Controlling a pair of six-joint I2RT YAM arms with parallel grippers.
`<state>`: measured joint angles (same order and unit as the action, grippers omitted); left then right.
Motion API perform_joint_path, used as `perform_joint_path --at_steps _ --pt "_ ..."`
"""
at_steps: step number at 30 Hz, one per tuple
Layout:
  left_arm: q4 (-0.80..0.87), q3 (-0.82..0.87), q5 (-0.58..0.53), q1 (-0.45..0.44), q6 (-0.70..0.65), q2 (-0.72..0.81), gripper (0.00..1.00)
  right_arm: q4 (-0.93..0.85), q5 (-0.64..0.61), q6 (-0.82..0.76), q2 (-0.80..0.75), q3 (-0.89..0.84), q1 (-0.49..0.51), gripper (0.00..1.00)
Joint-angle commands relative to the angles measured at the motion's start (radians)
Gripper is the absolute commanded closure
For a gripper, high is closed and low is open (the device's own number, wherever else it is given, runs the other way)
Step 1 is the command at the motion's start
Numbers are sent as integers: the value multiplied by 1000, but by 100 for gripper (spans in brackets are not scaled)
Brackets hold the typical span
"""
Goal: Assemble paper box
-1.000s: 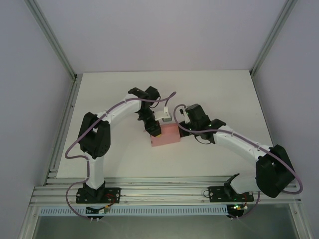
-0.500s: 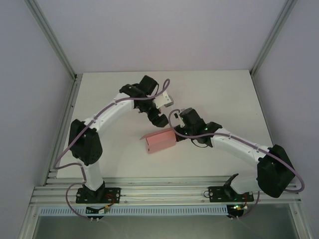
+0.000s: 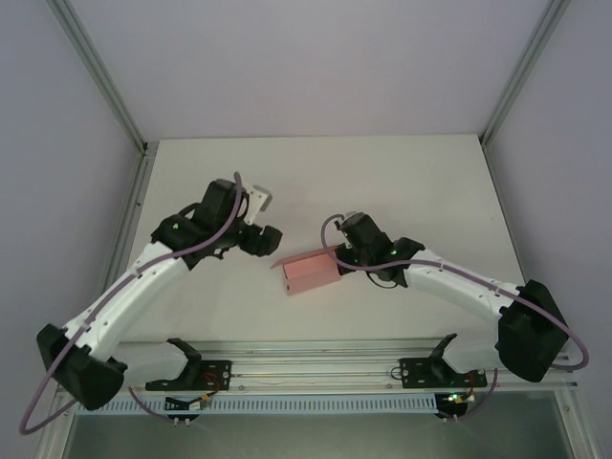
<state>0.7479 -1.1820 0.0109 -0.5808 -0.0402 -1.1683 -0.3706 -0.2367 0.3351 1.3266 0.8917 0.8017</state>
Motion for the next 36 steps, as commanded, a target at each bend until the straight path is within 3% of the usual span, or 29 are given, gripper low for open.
perform_joint_path --at_steps 1,3,6,18,22,31,36 --pt "-11 63 9 -24 126 15 28 -27 -71 30 -22 -11 9 100" --pt "-12 78 7 -41 152 12 40 -16 -82 39 -25 -20 13 100" --pt "-41 109 40 -81 127 12 48 -13 -92 49 -31 -32 17 100" --pt "-74 126 -20 -141 37 -100 58 -31 -87 64 -41 -31 31 100" --pt "-47 86 27 -155 0 -181 60 -34 -82 71 -45 -30 31 100" --pt "-64 53 -33 -168 18 -247 74 -37 -64 69 -50 -27 34 100" --pt "-54 46 -22 -172 36 -250 74 -56 -74 71 -35 -17 40 100"
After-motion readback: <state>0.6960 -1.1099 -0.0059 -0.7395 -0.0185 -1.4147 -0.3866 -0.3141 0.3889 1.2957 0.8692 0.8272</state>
